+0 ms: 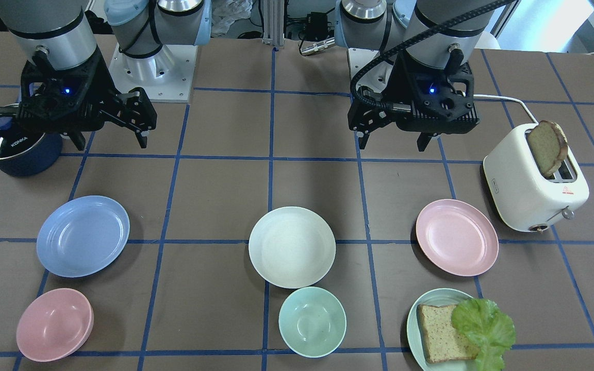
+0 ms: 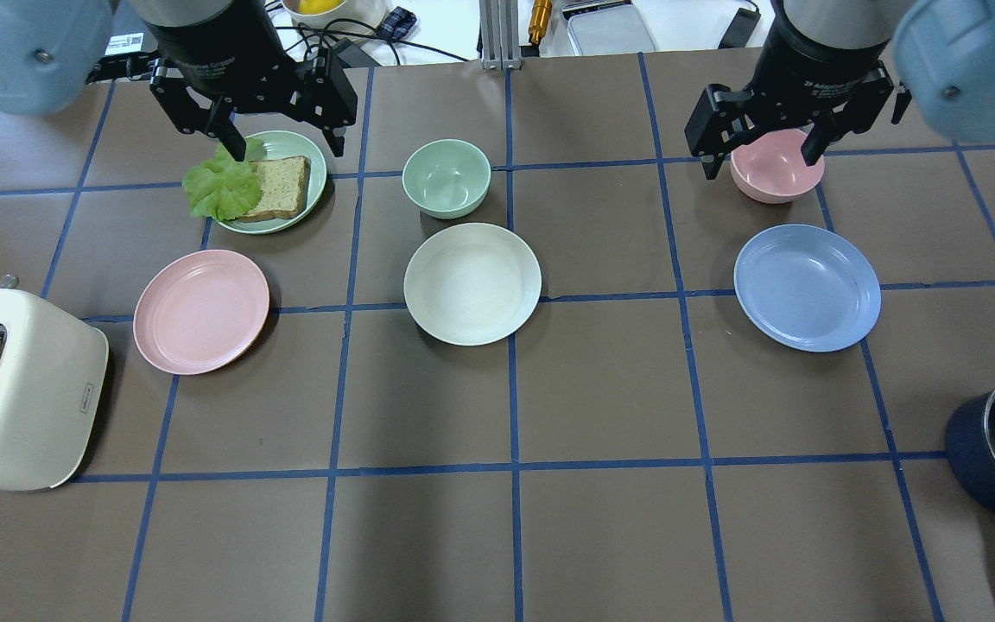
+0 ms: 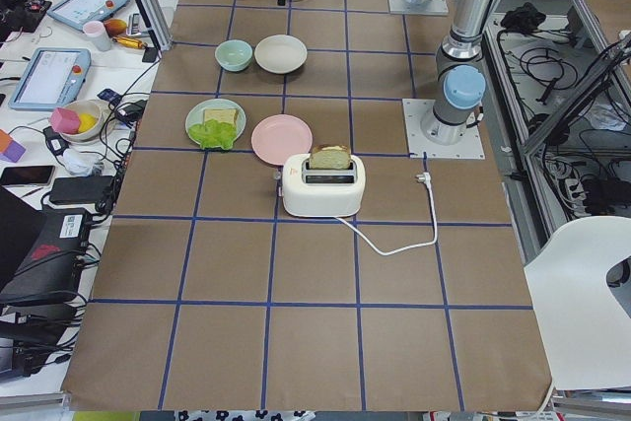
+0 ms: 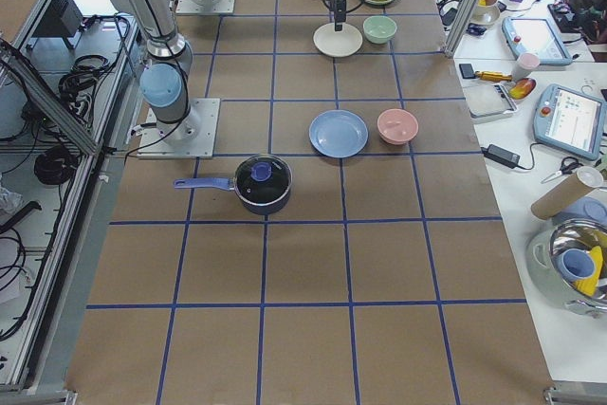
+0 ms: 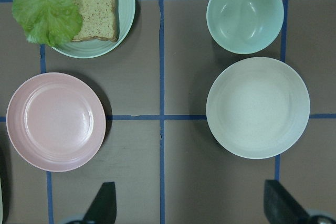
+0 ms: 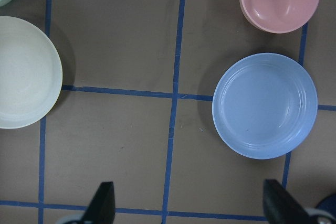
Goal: Stack three plates with pink and blue
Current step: 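Lower the left gripper to the pink plate while the right nears the blue plate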
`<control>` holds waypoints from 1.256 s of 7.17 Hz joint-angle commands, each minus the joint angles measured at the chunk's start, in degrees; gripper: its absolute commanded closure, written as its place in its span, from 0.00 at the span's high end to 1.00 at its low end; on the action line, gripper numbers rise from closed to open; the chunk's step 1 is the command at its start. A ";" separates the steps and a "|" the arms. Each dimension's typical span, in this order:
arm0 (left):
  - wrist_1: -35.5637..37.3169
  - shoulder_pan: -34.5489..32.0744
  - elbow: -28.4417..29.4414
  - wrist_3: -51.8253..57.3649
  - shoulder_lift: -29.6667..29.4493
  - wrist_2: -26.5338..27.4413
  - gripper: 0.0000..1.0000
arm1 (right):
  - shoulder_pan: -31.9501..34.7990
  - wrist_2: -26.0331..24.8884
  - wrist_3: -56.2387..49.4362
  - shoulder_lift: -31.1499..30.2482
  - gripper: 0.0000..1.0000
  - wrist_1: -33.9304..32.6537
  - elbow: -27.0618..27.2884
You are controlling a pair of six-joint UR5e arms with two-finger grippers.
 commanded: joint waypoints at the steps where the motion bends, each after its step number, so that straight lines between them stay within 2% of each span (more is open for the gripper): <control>1: -0.73 -0.05 -4.10 0.38 3.63 -0.75 1.00 | 0.04 0.01 -0.07 0.00 1.00 -0.07 0.03; 3: -0.48 0.39 -5.98 0.38 5.42 -0.57 1.00 | 0.04 0.01 -0.07 0.00 1.00 0.11 0.03; 9: -0.56 1.01 -6.07 2.74 5.60 -0.05 1.00 | -0.05 -0.08 -0.16 0.09 1.00 -0.59 0.56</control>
